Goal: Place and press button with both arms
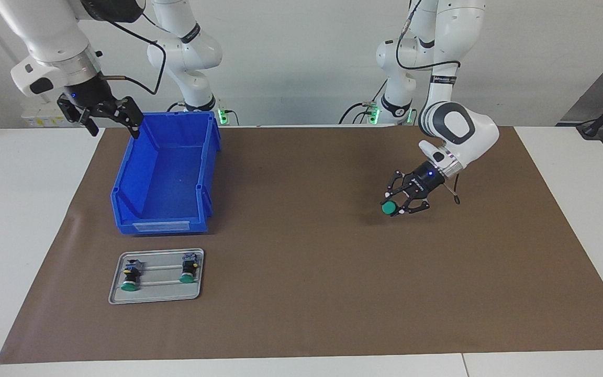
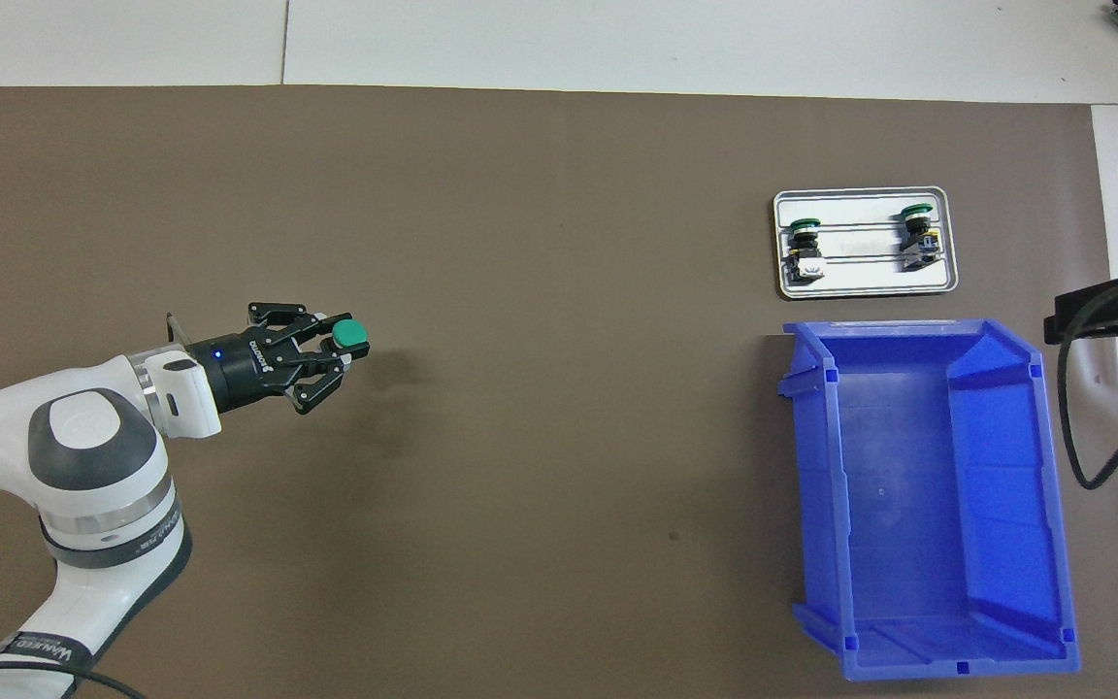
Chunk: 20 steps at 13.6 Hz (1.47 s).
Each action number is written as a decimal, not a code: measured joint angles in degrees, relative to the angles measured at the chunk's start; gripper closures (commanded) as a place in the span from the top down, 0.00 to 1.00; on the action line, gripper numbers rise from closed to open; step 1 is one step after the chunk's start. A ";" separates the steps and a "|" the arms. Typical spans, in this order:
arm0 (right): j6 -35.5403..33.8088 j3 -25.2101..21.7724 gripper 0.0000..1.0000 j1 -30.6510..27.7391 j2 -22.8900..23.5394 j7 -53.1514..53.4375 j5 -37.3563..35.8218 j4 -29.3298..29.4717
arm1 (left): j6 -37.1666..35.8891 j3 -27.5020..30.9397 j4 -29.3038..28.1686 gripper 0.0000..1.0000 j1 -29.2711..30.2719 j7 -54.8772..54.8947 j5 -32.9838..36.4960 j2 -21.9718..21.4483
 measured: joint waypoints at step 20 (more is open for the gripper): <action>0.00 0.00 1.00 0.00 0.00 0.00 0.00 0.00 | -26.20 0.32 -16.26 0.90 10.98 31.72 -14.74 1.48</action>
